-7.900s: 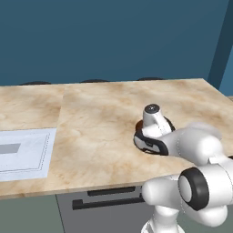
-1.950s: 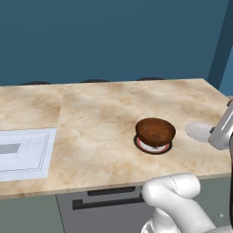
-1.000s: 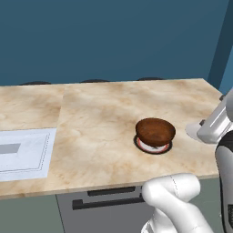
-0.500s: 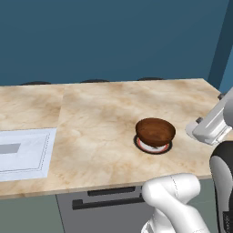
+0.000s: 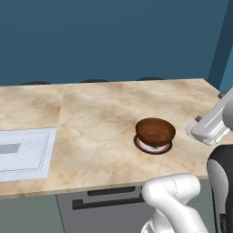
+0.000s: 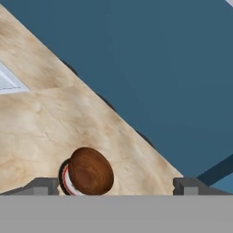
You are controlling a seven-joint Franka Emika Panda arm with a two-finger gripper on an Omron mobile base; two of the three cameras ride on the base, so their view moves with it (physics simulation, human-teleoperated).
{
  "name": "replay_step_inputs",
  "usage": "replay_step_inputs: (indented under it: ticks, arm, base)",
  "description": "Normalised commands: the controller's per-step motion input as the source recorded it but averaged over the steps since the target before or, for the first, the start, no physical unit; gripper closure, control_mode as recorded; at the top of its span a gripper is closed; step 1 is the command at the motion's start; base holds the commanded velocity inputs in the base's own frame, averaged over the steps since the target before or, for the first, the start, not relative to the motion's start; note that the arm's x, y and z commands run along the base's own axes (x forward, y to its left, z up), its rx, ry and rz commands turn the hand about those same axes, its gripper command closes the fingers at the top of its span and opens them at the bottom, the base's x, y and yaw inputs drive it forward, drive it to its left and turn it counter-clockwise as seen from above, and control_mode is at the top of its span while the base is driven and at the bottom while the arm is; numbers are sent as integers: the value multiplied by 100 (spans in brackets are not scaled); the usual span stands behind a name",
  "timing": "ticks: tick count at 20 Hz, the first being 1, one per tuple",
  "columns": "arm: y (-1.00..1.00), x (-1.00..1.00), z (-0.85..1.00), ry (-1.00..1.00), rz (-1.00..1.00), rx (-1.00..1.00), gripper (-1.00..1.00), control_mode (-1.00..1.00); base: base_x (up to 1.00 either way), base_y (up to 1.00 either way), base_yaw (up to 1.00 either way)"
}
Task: Move the bowls from the cabinet to the plates on the dining table.
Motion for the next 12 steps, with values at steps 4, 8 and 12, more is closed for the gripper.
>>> replay_step_inputs:
  ticks: [4,8,12]
  arm:
    - [0,-4,16,0,-1,0,-100,-100]
    - [0,-6,9,0,0,0,-100,100]
    - [0,0,0,0,0,0,-100,100]
  base:
    - [0,0,0]
    - [-2,0,0]
    - [-13,9,0]
